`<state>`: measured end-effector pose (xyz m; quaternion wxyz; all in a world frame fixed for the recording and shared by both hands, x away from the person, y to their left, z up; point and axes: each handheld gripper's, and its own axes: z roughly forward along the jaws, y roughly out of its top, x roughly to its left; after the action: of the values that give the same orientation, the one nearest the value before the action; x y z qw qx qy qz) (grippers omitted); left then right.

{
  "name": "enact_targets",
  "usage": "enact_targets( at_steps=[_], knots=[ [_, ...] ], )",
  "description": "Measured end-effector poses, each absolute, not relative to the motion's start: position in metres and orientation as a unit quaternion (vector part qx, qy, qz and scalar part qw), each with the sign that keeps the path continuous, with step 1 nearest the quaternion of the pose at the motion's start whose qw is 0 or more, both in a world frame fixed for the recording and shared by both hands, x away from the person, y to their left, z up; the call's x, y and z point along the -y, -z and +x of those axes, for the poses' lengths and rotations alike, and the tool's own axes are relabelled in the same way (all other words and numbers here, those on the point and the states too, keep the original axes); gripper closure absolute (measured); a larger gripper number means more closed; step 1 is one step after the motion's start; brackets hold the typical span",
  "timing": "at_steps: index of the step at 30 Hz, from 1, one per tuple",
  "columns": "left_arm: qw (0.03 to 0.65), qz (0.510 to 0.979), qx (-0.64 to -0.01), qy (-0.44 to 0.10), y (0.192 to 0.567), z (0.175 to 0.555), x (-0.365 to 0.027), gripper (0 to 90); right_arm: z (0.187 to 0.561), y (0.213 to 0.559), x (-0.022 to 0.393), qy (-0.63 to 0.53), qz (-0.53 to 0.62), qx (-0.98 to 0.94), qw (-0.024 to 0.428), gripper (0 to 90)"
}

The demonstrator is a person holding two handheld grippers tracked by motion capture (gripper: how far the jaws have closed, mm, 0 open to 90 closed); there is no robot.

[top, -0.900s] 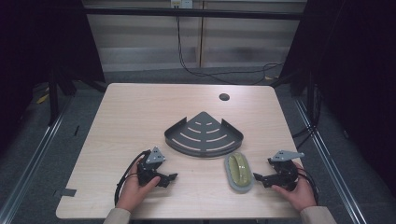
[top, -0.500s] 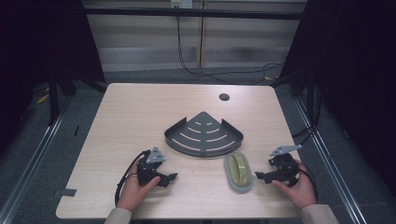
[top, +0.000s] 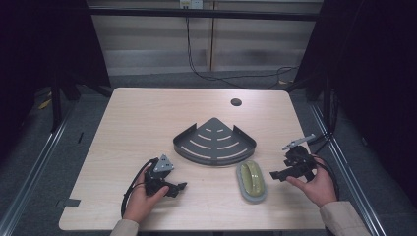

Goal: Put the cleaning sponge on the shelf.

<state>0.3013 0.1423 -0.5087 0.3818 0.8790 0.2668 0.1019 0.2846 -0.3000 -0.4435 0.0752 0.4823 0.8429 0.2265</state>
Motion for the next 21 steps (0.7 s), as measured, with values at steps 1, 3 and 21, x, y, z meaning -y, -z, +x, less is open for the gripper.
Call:
enact_targets(
  at_steps=[1, 3, 21],
  knots=[
    [0.382, 0.879, -0.267, -0.101, 0.509, 0.301, -0.142, 13.9, 0.286, 0.442, 0.300, -0.225, 0.482, -0.843, 0.076, 22.2],
    [0.382, 0.879, -0.267, -0.102, 0.509, 0.301, -0.142, 13.8, 0.288, 0.439, 0.298, -0.220, 0.486, -0.843, 0.072, 22.5],
    [0.382, 0.879, -0.268, -0.100, 0.509, 0.301, -0.142, 13.5, 0.300, 0.423, 0.269, -0.167, 0.483, -0.859, 0.042, 26.4]
  ],
)
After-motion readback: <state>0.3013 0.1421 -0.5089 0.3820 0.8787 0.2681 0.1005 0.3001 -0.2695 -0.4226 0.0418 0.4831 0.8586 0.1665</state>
